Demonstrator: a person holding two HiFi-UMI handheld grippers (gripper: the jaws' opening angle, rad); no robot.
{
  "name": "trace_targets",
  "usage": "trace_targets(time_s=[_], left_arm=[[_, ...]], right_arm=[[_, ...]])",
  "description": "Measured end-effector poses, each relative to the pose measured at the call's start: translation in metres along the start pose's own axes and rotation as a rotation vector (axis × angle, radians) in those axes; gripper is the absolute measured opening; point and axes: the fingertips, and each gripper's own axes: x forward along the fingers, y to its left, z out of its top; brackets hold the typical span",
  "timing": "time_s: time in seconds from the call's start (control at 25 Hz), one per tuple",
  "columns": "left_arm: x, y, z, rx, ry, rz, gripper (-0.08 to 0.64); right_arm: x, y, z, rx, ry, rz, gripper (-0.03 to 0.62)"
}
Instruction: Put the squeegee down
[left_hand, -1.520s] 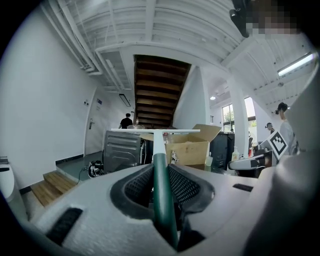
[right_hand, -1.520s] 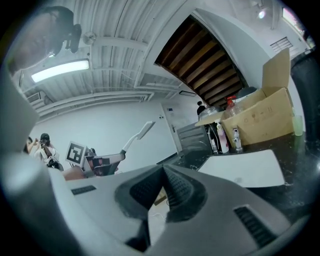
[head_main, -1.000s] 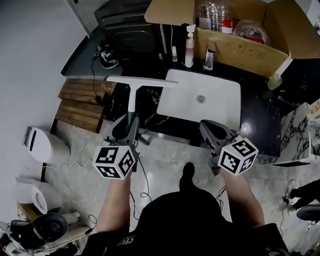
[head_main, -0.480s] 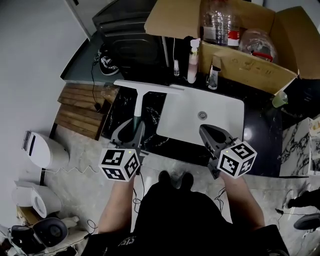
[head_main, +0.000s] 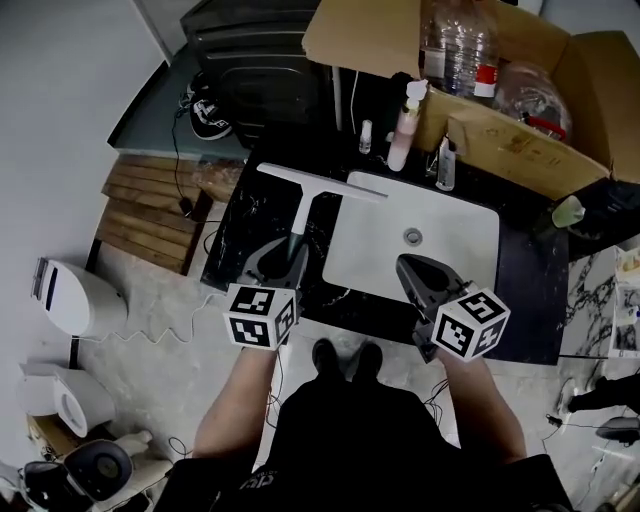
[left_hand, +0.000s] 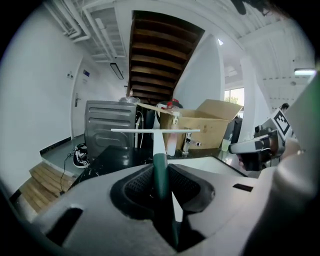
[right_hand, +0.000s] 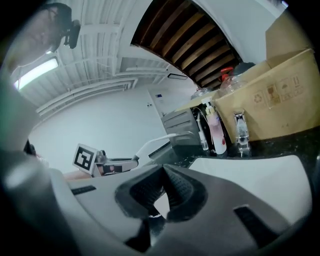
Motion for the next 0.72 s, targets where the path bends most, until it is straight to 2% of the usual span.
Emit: trace_targets(time_s=[0.28,0.56,0.72], left_arm=[[0.029,0.021,-0.027,0.055,0.093,-0.026,0.103],[0.047,0.047,-0.052,0.068,0.19,-0.005,0.103],[0.052,0.056,-0.058,0.077,0.215,0.005,0.103]], right_arm=[[0.019,-0.001,-0.019,0.019,0.049,-0.006,0.006],[0.012,-0.006,-0.037,0.049,0.069,-0.025,0.005],[0.005,-0.007,-0.043,0.058,0.071,-0.032,0.006]])
